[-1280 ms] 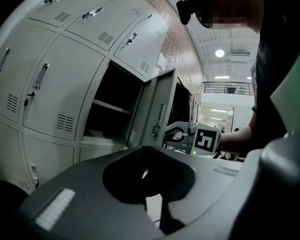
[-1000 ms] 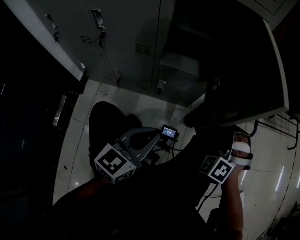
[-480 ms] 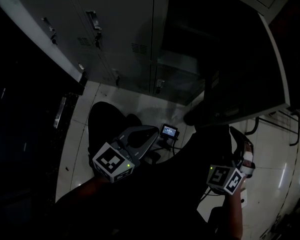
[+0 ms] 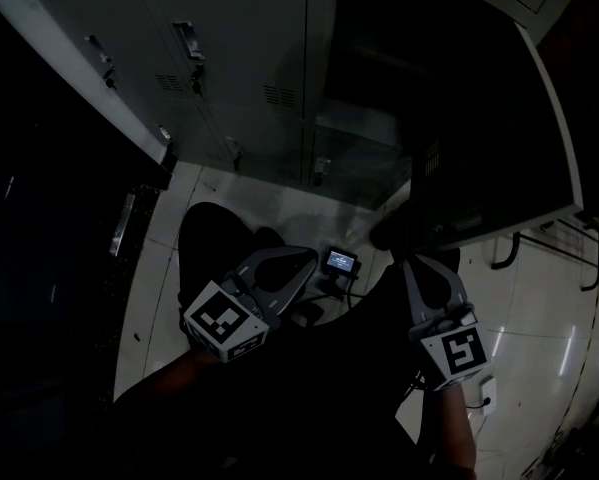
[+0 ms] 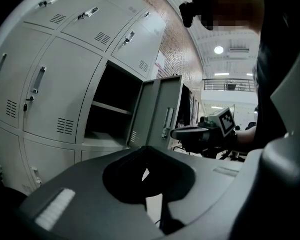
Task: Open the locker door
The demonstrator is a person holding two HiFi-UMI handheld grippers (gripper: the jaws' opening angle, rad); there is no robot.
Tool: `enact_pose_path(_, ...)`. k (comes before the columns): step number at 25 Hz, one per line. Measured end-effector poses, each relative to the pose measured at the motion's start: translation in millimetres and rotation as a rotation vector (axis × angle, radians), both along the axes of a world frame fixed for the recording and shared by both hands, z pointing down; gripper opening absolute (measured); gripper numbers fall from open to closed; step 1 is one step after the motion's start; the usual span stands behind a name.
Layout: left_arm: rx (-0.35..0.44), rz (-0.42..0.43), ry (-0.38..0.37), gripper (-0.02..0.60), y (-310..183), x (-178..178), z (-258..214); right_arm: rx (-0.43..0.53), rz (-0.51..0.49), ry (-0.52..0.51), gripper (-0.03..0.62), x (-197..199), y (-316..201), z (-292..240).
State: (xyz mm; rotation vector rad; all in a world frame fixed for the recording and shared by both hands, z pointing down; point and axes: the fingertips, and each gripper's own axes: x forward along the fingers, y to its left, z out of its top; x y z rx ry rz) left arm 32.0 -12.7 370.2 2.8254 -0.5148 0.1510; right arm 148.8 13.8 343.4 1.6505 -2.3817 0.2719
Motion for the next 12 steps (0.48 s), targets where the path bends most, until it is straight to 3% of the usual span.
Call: enact_pose_path(12, -0.003, -0.012, 0.008, 0.012, -3.0, -1.6, -1.0, 0.001, -0.075, -0.057, 0.002, -25.3, -14.1, 5.7)
